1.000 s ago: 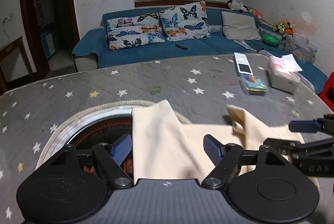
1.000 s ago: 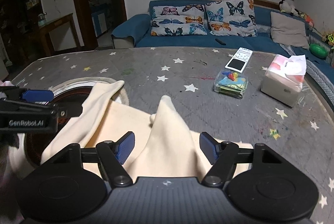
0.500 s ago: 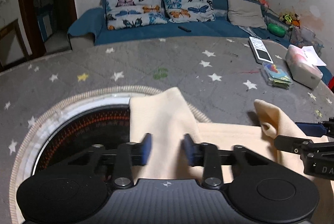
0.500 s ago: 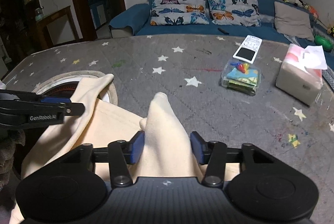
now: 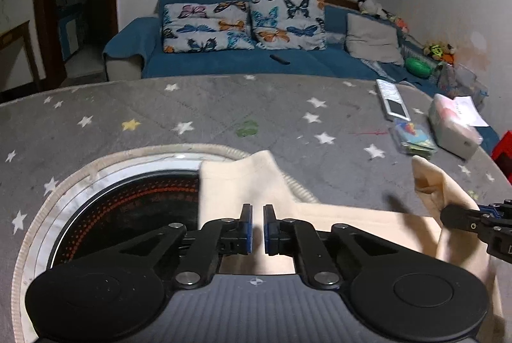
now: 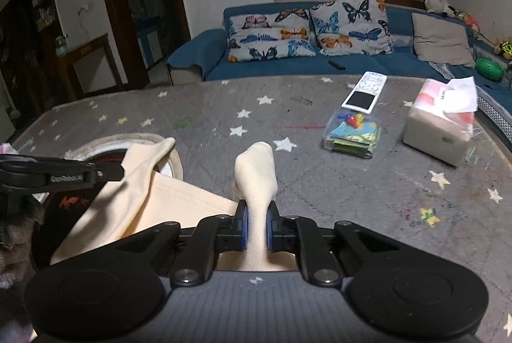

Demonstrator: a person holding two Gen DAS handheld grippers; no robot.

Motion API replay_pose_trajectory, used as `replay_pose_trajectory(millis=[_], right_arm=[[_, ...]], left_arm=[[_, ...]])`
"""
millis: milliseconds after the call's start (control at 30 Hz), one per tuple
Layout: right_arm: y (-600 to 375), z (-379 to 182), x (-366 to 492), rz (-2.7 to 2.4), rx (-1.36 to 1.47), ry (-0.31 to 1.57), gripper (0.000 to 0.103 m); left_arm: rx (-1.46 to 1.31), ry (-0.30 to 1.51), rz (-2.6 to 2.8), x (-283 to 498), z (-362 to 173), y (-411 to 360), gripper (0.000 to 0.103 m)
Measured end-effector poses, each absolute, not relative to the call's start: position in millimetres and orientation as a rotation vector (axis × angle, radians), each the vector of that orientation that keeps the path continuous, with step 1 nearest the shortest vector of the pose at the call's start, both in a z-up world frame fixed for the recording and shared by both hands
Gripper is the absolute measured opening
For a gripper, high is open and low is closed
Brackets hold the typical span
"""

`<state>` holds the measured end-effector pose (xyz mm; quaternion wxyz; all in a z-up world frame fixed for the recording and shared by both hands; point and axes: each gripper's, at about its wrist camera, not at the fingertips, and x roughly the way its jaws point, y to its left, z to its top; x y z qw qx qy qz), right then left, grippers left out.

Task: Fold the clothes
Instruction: 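Close both grippers on the sweatshirt fabric, then lift the sweatshirt with both grippers and shake it open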

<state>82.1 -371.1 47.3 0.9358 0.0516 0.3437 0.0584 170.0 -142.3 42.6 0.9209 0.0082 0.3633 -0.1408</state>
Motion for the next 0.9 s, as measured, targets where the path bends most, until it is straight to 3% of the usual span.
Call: replay_pose_trajectory(millis=[33, 67, 100, 200, 267, 300, 367, 400, 567, 900], right_arm=[[-372.1, 49.9, 79.0, 0.120, 0.109, 0.695, 0.010], [-372.9, 52.4, 75.9, 0.121, 0.110, 0.687, 0.010], [-373.9, 55.0, 72.6, 0.122, 0.111, 0.679, 0.010], [-378.8, 63.2, 61.3, 0.122, 0.115, 0.654, 0.010], [-384.3, 68.5, 51.4, 0.116, 0.123, 0.634, 0.010], [-387.3, 71.2, 46.2, 0.113, 0.127, 0.624, 0.010], [-393.9, 76.8, 34.7, 0.101, 0.132, 0.606, 0.010], [-397.3, 79.5, 29.0, 0.095, 0.135, 0.597, 0.010], [-416.7, 90.7, -1.1, 0.045, 0.164, 0.555, 0.010], [-454.3, 94.3, -61.8, -0.076, 0.236, 0.510, 0.010]], left_arm=[[0.030, 0.745, -0.290, 170.8, 42.9, -146.9, 0.030], [0.047, 0.740, -0.282, 172.5, 42.0, -151.9, 0.047], [0.065, 0.735, -0.272, 174.4, 40.8, -157.1, 0.053], [0.089, 0.751, -0.265, 184.4, 32.8, -166.8, 0.053], [0.094, 0.771, -0.261, 190.8, 25.3, -169.0, 0.050], [0.096, 0.779, -0.255, 193.5, 21.7, -169.2, 0.038], [0.080, 0.785, -0.260, 195.1, 16.6, -164.9, 0.028], [0.073, 0.779, -0.257, 194.4, 16.4, -161.4, 0.018], [0.032, 0.767, -0.233, 185.7, 23.1, -140.7, 0.011], [-0.075, 0.663, -0.162, 137.4, 63.4, -75.0, 0.010]])
